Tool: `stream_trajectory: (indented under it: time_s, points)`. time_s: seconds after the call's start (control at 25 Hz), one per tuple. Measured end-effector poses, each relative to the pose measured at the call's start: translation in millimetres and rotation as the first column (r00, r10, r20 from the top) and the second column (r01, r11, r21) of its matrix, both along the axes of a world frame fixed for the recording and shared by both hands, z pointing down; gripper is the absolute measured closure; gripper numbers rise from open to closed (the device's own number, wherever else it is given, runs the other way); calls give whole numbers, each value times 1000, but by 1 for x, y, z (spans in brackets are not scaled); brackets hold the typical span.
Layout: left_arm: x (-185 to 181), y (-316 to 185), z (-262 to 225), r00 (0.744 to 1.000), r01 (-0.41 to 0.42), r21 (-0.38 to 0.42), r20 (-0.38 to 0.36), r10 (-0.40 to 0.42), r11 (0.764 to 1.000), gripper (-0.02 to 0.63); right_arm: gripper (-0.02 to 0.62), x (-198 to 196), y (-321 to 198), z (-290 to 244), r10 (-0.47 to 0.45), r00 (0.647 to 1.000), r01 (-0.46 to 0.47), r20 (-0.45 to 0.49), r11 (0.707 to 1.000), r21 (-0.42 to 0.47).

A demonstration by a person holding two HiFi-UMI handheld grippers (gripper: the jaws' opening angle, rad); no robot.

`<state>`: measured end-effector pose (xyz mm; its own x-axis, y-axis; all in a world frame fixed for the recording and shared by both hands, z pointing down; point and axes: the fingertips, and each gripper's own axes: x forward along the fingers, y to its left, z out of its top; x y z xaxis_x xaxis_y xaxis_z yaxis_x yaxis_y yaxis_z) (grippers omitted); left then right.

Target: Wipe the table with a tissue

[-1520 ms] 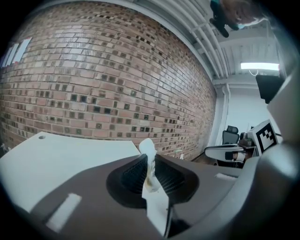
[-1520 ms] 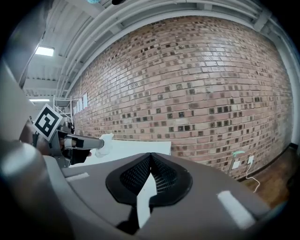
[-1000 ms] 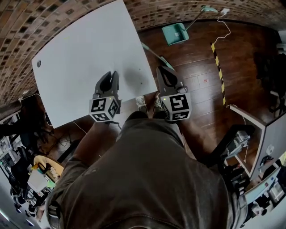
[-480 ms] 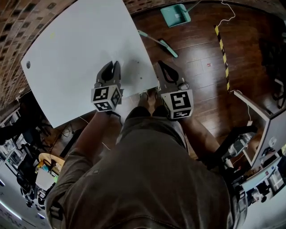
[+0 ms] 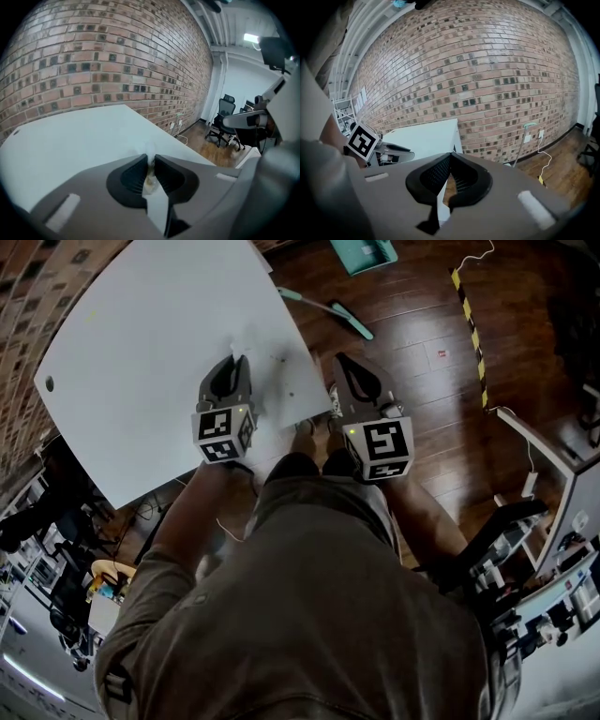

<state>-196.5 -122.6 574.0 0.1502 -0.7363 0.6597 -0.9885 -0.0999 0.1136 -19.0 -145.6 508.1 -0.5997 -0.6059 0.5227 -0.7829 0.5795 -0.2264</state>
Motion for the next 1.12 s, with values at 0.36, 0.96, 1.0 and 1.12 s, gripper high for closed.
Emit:
stream_trajectory:
  time_s: [0.36, 0.96, 1.0, 1.12]
  points:
    - [16, -9, 1, 998, -62, -9, 26, 62, 998, 557, 580, 16, -2, 2, 44, 999, -44, 6, 999, 2]
    - [40, -11, 7, 990, -138, -30, 33, 139, 990, 557, 580, 34, -2, 3, 98, 995, -98, 19, 995, 2]
    - [41, -9, 8, 990, -138, -40, 30, 140, 990, 557, 580, 35, -2, 2, 99, 995, -99, 21, 995, 4]
    - [43, -10, 7, 988, -146, -30, 36, 147, 989, 557, 580, 36, -3, 1, 104, 994, -104, 22, 995, 4]
